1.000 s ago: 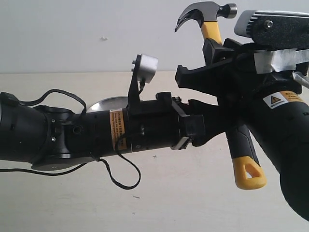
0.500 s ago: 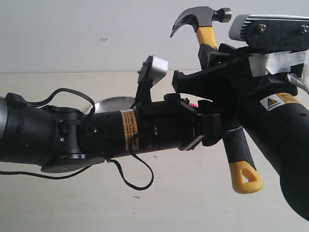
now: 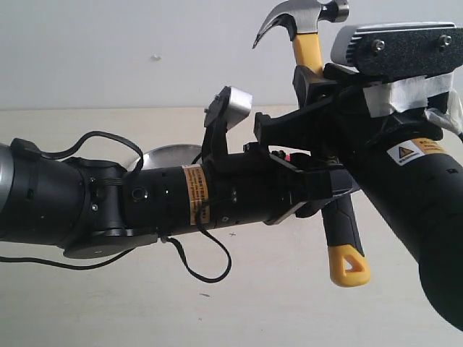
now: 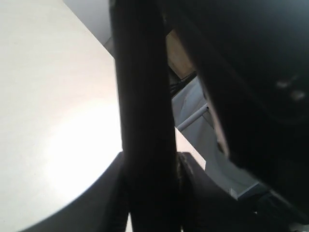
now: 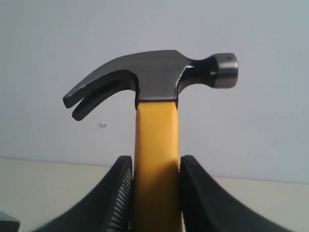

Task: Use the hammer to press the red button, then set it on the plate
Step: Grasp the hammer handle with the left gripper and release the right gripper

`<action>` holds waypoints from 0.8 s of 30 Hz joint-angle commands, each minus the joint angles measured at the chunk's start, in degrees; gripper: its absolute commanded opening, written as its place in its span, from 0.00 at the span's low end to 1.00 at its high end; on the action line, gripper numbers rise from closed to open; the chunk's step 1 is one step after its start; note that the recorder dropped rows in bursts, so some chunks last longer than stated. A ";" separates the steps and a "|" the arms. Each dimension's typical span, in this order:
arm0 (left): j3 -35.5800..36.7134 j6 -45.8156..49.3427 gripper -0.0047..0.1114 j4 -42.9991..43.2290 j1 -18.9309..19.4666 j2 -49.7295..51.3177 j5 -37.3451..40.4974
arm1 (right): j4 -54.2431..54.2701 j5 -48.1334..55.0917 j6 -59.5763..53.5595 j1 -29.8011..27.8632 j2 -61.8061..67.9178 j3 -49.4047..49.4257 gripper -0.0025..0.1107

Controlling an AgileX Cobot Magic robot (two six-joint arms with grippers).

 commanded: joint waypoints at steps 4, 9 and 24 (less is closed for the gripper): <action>-0.33 2.75 0.04 1.17 -0.17 -0.19 -1.15 | 0.13 -0.54 -2.33 0.02 -0.55 -0.84 0.17; -0.33 3.30 0.04 2.03 -0.17 -0.19 -0.88 | 2.33 -0.30 -2.33 0.02 -0.67 -0.84 0.40; -0.33 11.29 0.04 -8.08 -0.05 -0.19 0.72 | 18.15 3.54 -10.62 0.02 -2.35 -0.84 0.49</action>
